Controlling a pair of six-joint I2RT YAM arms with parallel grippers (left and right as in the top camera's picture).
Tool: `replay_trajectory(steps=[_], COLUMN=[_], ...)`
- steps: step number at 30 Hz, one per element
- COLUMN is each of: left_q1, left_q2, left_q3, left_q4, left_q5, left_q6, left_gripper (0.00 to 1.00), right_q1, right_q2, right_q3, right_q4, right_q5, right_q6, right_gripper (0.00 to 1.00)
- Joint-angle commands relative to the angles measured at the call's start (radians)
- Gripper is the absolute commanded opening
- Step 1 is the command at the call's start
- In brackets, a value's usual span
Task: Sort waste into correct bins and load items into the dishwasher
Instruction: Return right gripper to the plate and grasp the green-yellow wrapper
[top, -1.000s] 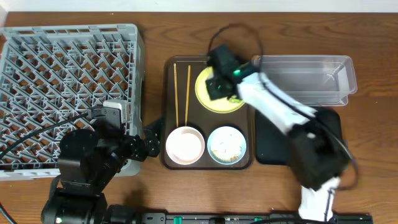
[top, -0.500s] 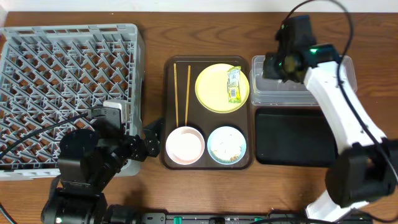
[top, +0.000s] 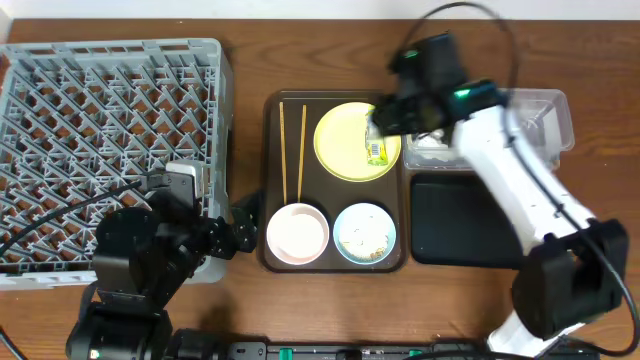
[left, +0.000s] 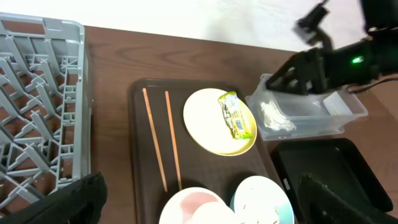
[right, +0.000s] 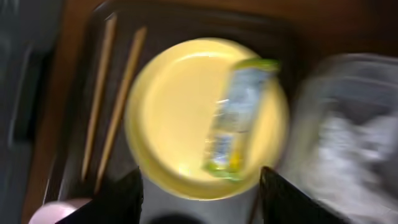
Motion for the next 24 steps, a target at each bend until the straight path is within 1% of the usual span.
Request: replay_trajectory(steps=[1, 2, 4, 5, 6, 11, 13, 14, 15, 16, 17, 18, 20, 24], left_q1=[0.003, 0.003, 0.003, 0.003, 0.003, 0.003, 0.003, 0.003, 0.003, 0.003, 0.003, 0.003, 0.003, 0.003], left_q2=[-0.005, -0.005, -0.005, -0.005, -0.005, -0.005, -0.005, -0.005, -0.005, -0.005, -0.005, -0.005, -0.005, -0.005], left_q3=[0.026, 0.026, 0.026, 0.026, 0.026, 0.026, 0.026, 0.026, 0.026, 0.026, 0.026, 0.026, 0.026, 0.026], left_q4=[-0.001, -0.001, -0.001, -0.001, -0.001, -0.001, -0.001, -0.001, -0.001, -0.001, -0.001, -0.001, -0.001, -0.001], left_q5=[0.013, 0.013, 0.013, 0.013, 0.013, 0.013, 0.013, 0.013, 0.013, 0.013, 0.013, 0.013, 0.013, 0.013], left_q6=[-0.013, -0.013, -0.013, -0.013, -0.013, -0.013, -0.013, -0.013, -0.013, -0.013, -0.013, -0.013, -0.013, -0.013], left_gripper=[0.98, 0.98, 0.98, 0.98, 0.98, 0.98, 0.98, 0.98, 0.98, 0.98, 0.98, 0.98, 0.98, 0.98], right_q1=[0.130, 0.158, 0.198, 0.211, 0.218, 0.196, 0.176, 0.167, 0.159, 0.150, 0.143, 0.138, 0.137, 0.143], right_q2=[0.061, 0.086, 0.139, 0.165, 0.188, 0.284, 0.317, 0.329, 0.339, 0.347, 0.351, 0.355, 0.354, 0.289], right_q3=[0.011, 0.011, 0.011, 0.011, 0.011, 0.011, 0.011, 0.011, 0.011, 0.011, 0.011, 0.011, 0.011, 0.018], right_q4=[0.012, 0.020, 0.042, 0.056, 0.070, 0.132, 0.152, 0.158, 0.161, 0.164, 0.163, 0.161, 0.155, 0.132], right_q5=[0.218, 0.300, 0.457, 0.508, 0.542, 0.560, 0.551, 0.529, 0.494, 0.449, 0.402, 0.357, 0.317, 0.296], right_q6=[-0.024, -0.011, 0.040, 0.060, 0.073, 0.118, 0.122, 0.122, 0.122, 0.121, 0.112, 0.104, 0.100, 0.088], right_gripper=[0.68, 0.75, 0.71, 0.66, 0.64, 0.64, 0.66, 0.66, 0.63, 0.52, 0.32, 0.18, 0.01, 0.01])
